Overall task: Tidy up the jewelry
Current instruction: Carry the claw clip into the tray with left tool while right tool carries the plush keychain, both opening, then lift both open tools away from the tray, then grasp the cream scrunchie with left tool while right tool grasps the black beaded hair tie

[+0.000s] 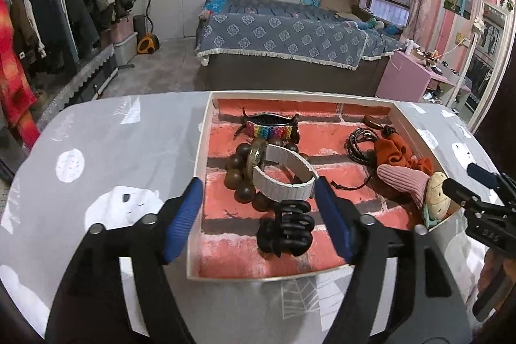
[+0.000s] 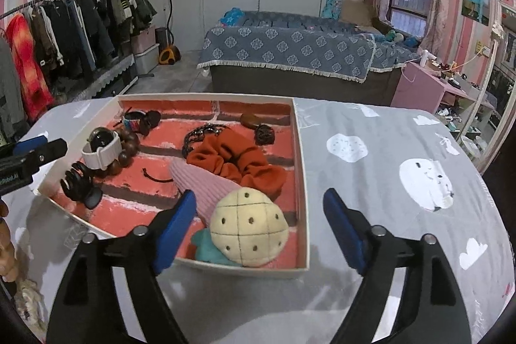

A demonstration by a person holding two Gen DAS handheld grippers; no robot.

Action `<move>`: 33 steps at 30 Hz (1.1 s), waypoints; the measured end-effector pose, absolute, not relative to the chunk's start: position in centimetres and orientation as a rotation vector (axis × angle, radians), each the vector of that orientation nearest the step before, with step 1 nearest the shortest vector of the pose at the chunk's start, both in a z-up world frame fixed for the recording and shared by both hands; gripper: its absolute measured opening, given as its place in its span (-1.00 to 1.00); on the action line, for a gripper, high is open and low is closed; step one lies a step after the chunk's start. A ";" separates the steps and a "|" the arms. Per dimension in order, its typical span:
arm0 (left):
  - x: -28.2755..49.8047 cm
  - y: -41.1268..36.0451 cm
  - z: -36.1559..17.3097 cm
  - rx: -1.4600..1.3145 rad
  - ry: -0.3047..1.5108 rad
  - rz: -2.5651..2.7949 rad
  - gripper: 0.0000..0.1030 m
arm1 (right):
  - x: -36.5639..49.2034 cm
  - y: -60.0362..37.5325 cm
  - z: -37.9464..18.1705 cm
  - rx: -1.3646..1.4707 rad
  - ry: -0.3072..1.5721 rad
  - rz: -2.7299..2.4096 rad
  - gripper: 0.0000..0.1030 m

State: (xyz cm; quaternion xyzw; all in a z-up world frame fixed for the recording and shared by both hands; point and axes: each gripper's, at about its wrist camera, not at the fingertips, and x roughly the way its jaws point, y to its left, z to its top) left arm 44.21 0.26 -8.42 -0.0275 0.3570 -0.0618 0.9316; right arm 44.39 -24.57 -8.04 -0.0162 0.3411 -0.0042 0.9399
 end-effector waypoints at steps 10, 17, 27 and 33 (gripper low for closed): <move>39.6 1.6 -6.6 -0.045 0.709 -0.092 0.80 | 39.0 -24.6 -6.8 -0.025 0.689 -0.018 0.71; 34.7 3.0 -6.9 -0.036 0.731 -0.075 0.90 | 34.9 -24.9 -8.1 -0.008 0.732 -0.012 0.71; 29.4 4.2 -9.5 -0.075 0.796 -0.063 0.90 | 30.3 -25.6 -9.6 0.013 0.755 -0.029 0.71; 27.8 4.3 -11.0 -0.066 0.838 -0.049 0.90 | 28.6 -26.5 -10.7 0.035 0.772 -0.042 0.71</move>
